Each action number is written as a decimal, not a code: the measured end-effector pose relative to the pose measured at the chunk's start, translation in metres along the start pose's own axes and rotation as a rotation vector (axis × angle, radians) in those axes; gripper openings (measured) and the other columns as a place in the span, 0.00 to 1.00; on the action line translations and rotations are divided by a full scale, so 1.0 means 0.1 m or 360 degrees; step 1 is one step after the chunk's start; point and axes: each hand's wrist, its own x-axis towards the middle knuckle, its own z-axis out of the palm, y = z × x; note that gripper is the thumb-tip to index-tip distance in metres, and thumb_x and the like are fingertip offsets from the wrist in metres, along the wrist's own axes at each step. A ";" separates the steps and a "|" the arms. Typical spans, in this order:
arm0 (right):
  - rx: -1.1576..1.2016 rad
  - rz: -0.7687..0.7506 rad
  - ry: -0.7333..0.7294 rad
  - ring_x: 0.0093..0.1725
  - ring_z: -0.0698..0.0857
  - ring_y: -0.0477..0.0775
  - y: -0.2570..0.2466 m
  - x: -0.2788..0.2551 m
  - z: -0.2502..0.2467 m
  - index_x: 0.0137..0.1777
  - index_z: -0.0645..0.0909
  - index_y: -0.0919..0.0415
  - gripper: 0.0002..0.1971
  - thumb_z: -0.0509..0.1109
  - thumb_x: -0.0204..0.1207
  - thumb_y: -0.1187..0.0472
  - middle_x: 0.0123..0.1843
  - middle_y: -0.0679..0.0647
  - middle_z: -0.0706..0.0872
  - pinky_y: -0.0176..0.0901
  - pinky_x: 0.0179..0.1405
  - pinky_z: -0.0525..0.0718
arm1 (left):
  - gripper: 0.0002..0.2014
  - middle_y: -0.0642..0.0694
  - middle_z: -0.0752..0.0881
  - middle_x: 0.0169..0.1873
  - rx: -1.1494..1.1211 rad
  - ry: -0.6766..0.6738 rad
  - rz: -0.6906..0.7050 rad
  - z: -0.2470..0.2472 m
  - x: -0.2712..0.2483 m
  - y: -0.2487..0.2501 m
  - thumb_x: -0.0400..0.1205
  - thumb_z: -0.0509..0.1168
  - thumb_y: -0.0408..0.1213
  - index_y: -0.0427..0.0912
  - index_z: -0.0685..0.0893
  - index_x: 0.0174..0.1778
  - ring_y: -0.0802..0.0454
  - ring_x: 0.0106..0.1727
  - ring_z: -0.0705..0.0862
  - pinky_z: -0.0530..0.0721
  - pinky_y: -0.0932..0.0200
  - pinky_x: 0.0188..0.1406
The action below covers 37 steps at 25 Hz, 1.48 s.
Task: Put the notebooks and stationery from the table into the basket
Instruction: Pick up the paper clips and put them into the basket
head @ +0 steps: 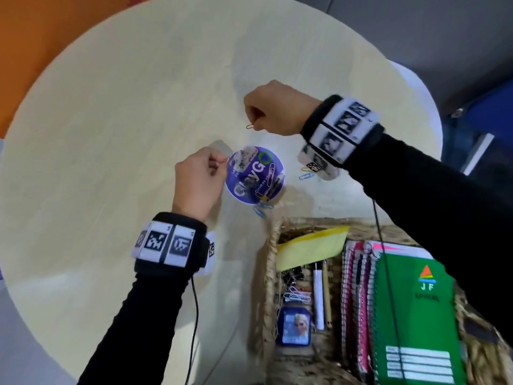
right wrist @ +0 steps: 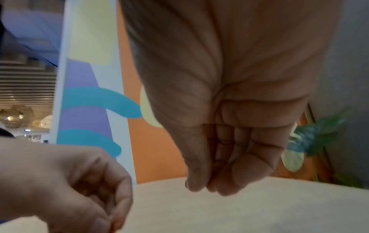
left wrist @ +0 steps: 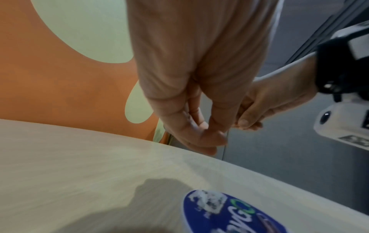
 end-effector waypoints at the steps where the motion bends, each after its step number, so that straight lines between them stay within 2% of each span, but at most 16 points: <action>1: 0.0039 0.0017 0.0039 0.50 0.81 0.60 -0.04 -0.26 -0.04 0.50 0.83 0.68 0.07 0.67 0.73 0.69 0.52 0.62 0.88 0.44 0.45 0.73 | 0.04 0.49 0.87 0.35 -0.0050 -0.0026 0.0028 -0.02 -0.12 0.03 0.76 0.67 0.31 0.41 0.88 0.42 0.58 0.32 0.84 0.86 0.59 0.49; 2: 0.0061 0.0027 0.0059 0.51 0.82 0.61 -0.09 -0.52 -0.05 0.51 0.83 0.67 0.08 0.68 0.73 0.68 0.51 0.62 0.88 0.46 0.47 0.74 | 0.05 0.51 0.86 0.34 -0.0065 -0.0057 0.0063 -0.04 -0.23 0.06 0.76 0.68 0.30 0.44 0.87 0.42 0.67 0.29 0.82 0.85 0.61 0.46; 4: 0.0119 0.0054 0.0046 0.51 0.84 0.62 -0.20 -1.07 0.06 0.50 0.84 0.65 0.08 0.68 0.72 0.67 0.49 0.61 0.89 0.47 0.47 0.76 | 0.06 0.55 0.85 0.30 -0.0076 -0.0122 0.0109 -0.06 -0.50 0.13 0.75 0.69 0.31 0.47 0.86 0.41 0.75 0.27 0.81 0.79 0.73 0.42; 7: 0.0283 0.0115 -0.0159 0.39 0.80 0.54 -0.33 -1.71 0.47 0.42 0.85 0.60 0.03 0.70 0.70 0.65 0.40 0.55 0.89 0.41 0.39 0.71 | 0.03 0.64 0.83 0.30 -0.0080 -0.0171 0.0158 -0.13 -0.88 0.25 0.75 0.71 0.33 0.46 0.86 0.41 0.79 0.31 0.81 0.73 0.87 0.38; 9: 0.0363 0.0158 -0.0344 0.37 0.78 0.51 -0.43 -2.00 0.84 0.39 0.84 0.58 0.01 0.72 0.69 0.64 0.36 0.52 0.84 0.40 0.38 0.72 | 0.03 0.60 0.85 0.32 -0.0095 -0.0234 0.0249 -0.17 -1.15 0.33 0.75 0.71 0.32 0.45 0.87 0.40 0.78 0.35 0.82 0.73 0.88 0.38; 12: 0.0364 0.0284 -0.0478 0.44 0.86 0.59 -0.52 -2.16 1.31 0.43 0.86 0.59 0.04 0.71 0.72 0.66 0.43 0.57 0.89 0.45 0.41 0.80 | 0.06 0.57 0.86 0.34 -0.0138 -0.0343 0.0370 -0.24 -1.49 0.42 0.75 0.72 0.30 0.46 0.87 0.39 0.70 0.40 0.84 0.81 0.81 0.36; 16: 0.0282 0.0400 -0.0399 0.45 0.87 0.65 -0.57 -2.15 1.54 0.44 0.85 0.65 0.05 0.68 0.73 0.68 0.45 0.65 0.88 0.49 0.40 0.83 | 0.05 0.56 0.87 0.33 -0.0148 -0.0432 0.0436 -0.31 -1.83 0.46 0.74 0.73 0.29 0.44 0.85 0.40 0.60 0.41 0.85 0.83 0.75 0.34; 20: 0.0241 0.0436 -0.0433 0.46 0.87 0.63 -0.59 -2.17 1.48 0.46 0.85 0.64 0.07 0.71 0.74 0.61 0.45 0.61 0.87 0.49 0.42 0.83 | 0.06 0.53 0.87 0.35 0.0083 -0.0592 0.0688 -0.26 -1.98 0.44 0.75 0.70 0.29 0.46 0.84 0.40 0.58 0.36 0.84 0.84 0.60 0.39; 22: 0.0313 0.0505 -0.0223 0.46 0.86 0.60 -0.50 -2.32 1.29 0.45 0.85 0.61 0.09 0.74 0.71 0.56 0.44 0.58 0.89 0.45 0.41 0.79 | 0.07 0.50 0.88 0.37 0.0355 -0.0721 0.0878 -0.14 -2.00 0.44 0.74 0.70 0.29 0.46 0.87 0.41 0.51 0.41 0.86 0.84 0.53 0.41; 24: 0.0379 0.0565 0.0038 0.45 0.87 0.57 -0.40 -2.59 1.07 0.44 0.87 0.59 0.07 0.74 0.71 0.56 0.43 0.55 0.90 0.41 0.41 0.77 | 0.07 0.50 0.89 0.37 0.0843 -0.0788 0.1074 -0.01 -2.02 0.52 0.70 0.74 0.33 0.48 0.89 0.40 0.47 0.43 0.86 0.83 0.52 0.43; 26: 0.0509 0.0659 0.0263 0.42 0.86 0.54 -0.36 -2.90 0.94 0.43 0.87 0.57 0.06 0.75 0.70 0.57 0.41 0.52 0.90 0.45 0.42 0.81 | 0.08 0.51 0.88 0.45 0.1274 -0.0950 0.1119 0.12 -2.06 0.61 0.73 0.73 0.39 0.48 0.89 0.47 0.47 0.54 0.81 0.76 0.47 0.55; 28: 0.0599 0.0776 0.0314 0.39 0.86 0.49 -0.38 -3.14 0.90 0.44 0.88 0.54 0.05 0.75 0.70 0.55 0.40 0.48 0.89 0.45 0.43 0.83 | 0.10 0.48 0.85 0.54 0.1513 -0.1190 0.1069 0.23 -2.10 0.63 0.79 0.67 0.40 0.44 0.87 0.54 0.44 0.63 0.74 0.67 0.43 0.65; 31: 0.0651 0.0799 0.0239 0.34 0.83 0.39 -0.40 -3.29 1.00 0.47 0.88 0.52 0.06 0.75 0.71 0.54 0.40 0.43 0.89 0.33 0.39 0.78 | 0.12 0.43 0.85 0.56 0.1787 -0.1335 0.1038 0.32 -2.11 0.63 0.82 0.63 0.37 0.38 0.87 0.56 0.41 0.66 0.71 0.60 0.39 0.72; 34: 0.0700 0.0762 0.0217 0.35 0.84 0.36 -0.37 -3.30 1.05 0.47 0.88 0.51 0.06 0.75 0.71 0.54 0.40 0.41 0.90 0.22 0.32 0.75 | 0.10 0.45 0.87 0.55 0.1670 -0.1326 0.1006 0.29 -2.07 0.66 0.81 0.64 0.37 0.42 0.87 0.54 0.42 0.65 0.74 0.61 0.39 0.70; 35: 0.0712 0.0754 0.0232 0.35 0.84 0.36 -0.35 -3.29 1.04 0.46 0.88 0.51 0.06 0.74 0.71 0.54 0.40 0.41 0.90 0.22 0.30 0.76 | 0.09 0.47 0.87 0.54 0.1472 -0.1220 0.1045 0.25 -2.01 0.67 0.80 0.63 0.37 0.45 0.87 0.53 0.43 0.63 0.76 0.64 0.40 0.67; 37: 0.0740 0.0733 0.0324 0.37 0.86 0.37 -0.30 -3.23 0.93 0.46 0.88 0.50 0.05 0.74 0.72 0.55 0.40 0.39 0.89 0.22 0.32 0.77 | 0.08 0.51 0.89 0.48 0.0832 -0.0795 0.1062 0.12 -1.80 0.66 0.80 0.61 0.38 0.48 0.86 0.48 0.47 0.56 0.83 0.73 0.46 0.56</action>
